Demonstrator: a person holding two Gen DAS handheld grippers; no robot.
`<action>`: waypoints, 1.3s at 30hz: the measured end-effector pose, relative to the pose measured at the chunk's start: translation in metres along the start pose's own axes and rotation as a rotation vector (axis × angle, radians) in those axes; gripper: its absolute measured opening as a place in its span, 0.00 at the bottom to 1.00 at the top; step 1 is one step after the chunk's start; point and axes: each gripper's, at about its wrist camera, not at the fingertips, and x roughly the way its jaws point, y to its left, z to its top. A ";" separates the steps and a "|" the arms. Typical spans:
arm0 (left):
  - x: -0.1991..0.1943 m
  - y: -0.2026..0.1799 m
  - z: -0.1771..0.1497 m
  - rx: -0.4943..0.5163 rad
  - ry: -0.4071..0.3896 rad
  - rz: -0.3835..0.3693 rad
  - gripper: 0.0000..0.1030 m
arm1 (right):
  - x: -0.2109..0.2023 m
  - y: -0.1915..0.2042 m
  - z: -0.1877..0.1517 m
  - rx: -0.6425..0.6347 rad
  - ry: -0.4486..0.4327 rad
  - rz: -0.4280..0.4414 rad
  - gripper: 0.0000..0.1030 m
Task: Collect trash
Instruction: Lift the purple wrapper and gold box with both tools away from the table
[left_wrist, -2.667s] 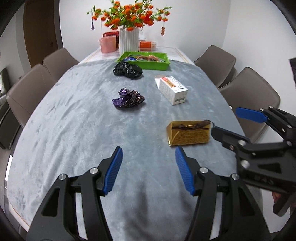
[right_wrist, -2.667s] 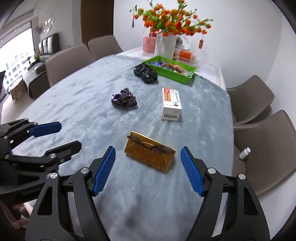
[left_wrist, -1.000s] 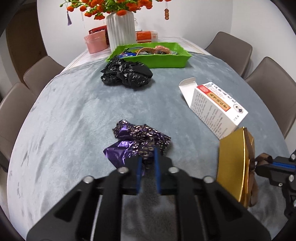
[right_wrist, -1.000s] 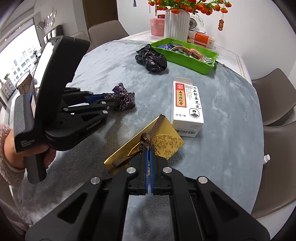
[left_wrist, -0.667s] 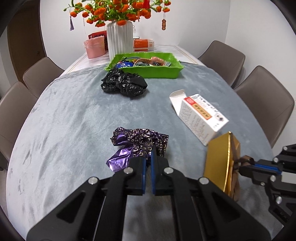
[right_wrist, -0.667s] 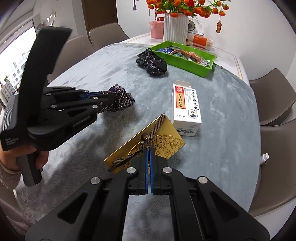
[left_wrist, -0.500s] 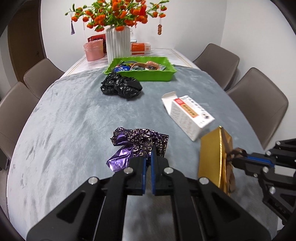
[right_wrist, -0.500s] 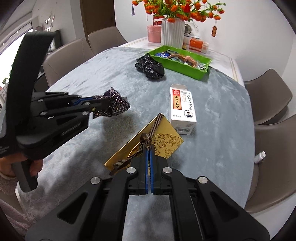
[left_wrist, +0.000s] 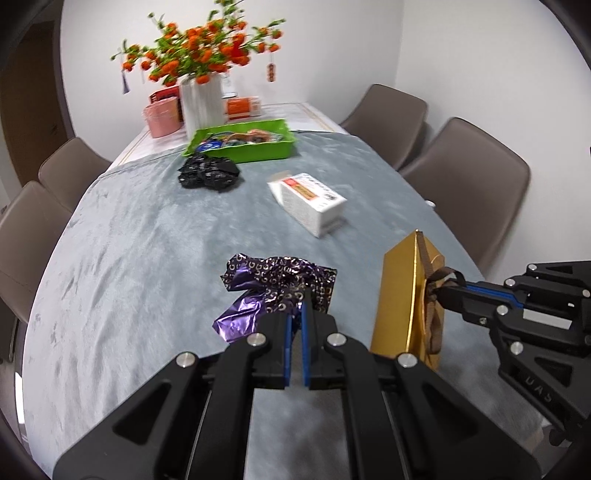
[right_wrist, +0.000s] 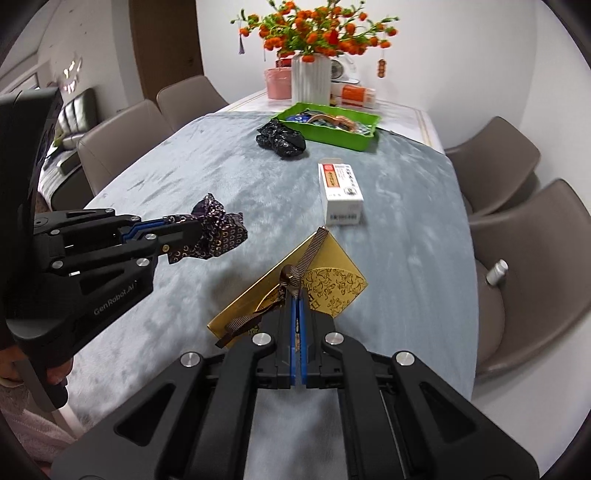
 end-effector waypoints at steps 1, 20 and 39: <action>-0.006 -0.008 -0.003 0.014 -0.002 -0.009 0.04 | -0.008 0.000 -0.007 0.009 -0.006 -0.008 0.01; -0.104 -0.222 -0.089 0.144 -0.025 -0.151 0.04 | -0.194 -0.099 -0.197 0.261 -0.057 -0.210 0.01; -0.060 -0.460 -0.224 0.387 0.168 -0.418 0.05 | -0.250 -0.217 -0.419 0.572 0.114 -0.436 0.01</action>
